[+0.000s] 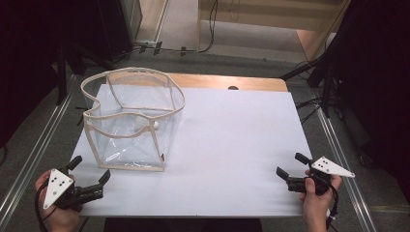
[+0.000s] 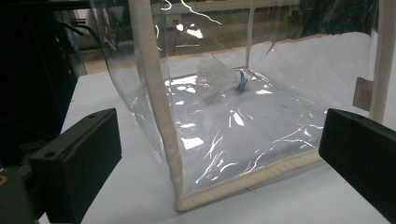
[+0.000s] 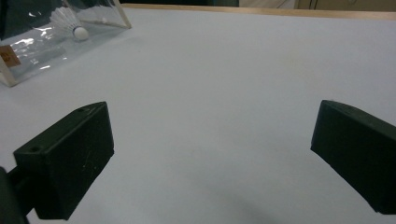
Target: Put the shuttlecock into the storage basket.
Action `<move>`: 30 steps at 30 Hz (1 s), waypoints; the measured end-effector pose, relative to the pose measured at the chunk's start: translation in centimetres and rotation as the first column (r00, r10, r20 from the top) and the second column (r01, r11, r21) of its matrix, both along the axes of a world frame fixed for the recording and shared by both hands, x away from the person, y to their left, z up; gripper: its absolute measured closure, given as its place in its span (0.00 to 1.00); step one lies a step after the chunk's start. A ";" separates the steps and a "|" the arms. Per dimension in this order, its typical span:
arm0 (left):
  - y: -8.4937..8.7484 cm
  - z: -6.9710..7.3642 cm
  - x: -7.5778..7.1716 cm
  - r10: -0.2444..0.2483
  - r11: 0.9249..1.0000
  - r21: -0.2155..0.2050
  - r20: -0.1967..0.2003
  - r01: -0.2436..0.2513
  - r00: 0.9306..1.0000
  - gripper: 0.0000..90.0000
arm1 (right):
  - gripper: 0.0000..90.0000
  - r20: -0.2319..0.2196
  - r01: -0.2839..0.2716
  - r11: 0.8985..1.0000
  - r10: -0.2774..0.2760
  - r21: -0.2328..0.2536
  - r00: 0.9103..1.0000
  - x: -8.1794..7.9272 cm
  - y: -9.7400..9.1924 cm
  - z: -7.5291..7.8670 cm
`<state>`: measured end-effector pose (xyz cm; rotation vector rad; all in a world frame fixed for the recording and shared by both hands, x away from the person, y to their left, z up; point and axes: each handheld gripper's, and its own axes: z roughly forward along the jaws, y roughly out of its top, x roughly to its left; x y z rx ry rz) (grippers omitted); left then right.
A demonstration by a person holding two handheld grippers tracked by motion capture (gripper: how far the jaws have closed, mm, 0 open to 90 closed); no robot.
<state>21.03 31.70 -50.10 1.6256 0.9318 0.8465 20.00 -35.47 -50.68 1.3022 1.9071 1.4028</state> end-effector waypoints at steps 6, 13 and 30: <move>0.1 0.0 0.0 0.000 1.000 -0.003 0.000 0.000 1.000 0.00 | 0.00 0.011 0.009 1.000 -0.009 0.017 1.000 -0.5 -0.9 -0.1; 0.1 0.1 0.0 -0.011 1.000 0.007 0.000 0.011 1.000 0.00 | 0.00 0.021 0.014 1.000 -0.014 0.016 1.000 -0.9 -1.7 -0.1; -0.2 0.2 -0.1 -0.011 0.999 0.038 0.002 0.011 1.000 0.00 | 0.00 0.016 -0.031 0.999 0.031 0.011 0.999 -0.8 -2.1 -0.6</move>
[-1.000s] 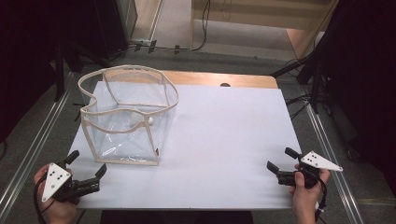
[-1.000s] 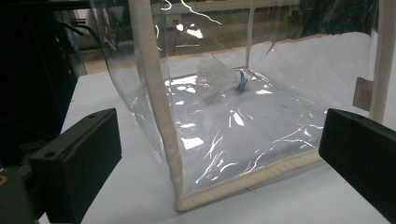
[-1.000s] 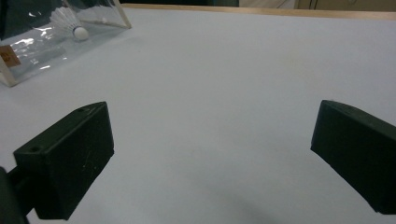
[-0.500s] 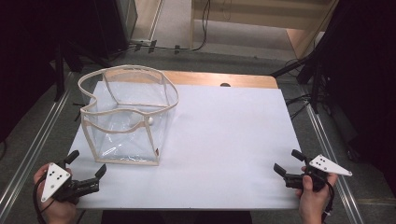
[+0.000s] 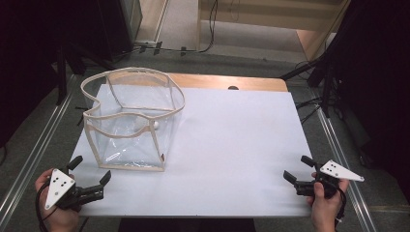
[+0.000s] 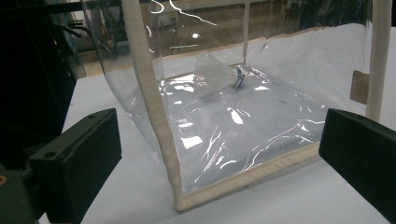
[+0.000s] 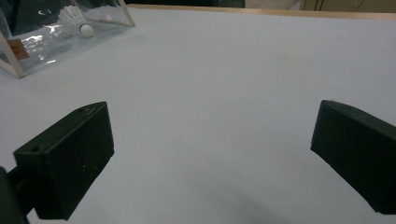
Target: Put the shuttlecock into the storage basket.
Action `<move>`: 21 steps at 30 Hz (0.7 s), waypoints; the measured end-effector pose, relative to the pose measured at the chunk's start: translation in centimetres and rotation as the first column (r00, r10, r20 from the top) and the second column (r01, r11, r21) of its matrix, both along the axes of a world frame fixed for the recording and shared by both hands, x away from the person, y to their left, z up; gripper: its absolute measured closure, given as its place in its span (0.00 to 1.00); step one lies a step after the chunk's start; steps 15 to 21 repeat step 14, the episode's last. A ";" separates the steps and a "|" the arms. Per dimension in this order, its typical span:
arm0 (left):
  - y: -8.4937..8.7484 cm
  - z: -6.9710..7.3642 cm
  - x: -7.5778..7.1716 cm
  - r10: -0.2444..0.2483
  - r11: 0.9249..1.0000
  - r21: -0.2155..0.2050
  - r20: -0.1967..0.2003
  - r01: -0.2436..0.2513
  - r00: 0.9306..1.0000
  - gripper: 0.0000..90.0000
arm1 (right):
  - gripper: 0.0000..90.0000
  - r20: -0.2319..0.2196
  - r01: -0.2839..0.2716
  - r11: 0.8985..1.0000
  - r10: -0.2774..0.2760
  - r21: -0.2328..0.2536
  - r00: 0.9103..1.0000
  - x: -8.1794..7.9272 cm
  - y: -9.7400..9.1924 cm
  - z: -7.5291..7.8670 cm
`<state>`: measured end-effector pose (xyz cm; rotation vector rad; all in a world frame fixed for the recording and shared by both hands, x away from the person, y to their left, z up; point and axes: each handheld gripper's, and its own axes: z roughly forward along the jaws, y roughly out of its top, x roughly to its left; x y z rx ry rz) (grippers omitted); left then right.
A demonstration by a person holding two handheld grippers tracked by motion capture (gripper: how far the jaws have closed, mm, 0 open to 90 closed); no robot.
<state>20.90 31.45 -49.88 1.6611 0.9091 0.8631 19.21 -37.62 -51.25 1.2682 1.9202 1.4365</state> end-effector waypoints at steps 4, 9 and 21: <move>-0.1 0.0 0.0 0.003 1.000 0.009 0.003 -0.003 1.000 0.00 | 0.00 0.003 -0.003 1.000 0.003 0.007 1.000 0.1 -0.1 0.0; -0.2 0.0 -0.1 -0.005 1.000 0.015 0.006 0.005 1.000 0.00 | 0.00 0.001 -0.008 1.000 0.008 0.009 1.000 0.3 0.0 -0.1; -0.1 0.0 0.0 0.000 1.000 0.011 0.005 0.000 1.000 0.00 | 0.00 0.000 -0.005 1.000 0.005 0.004 1.000 0.3 0.2 0.1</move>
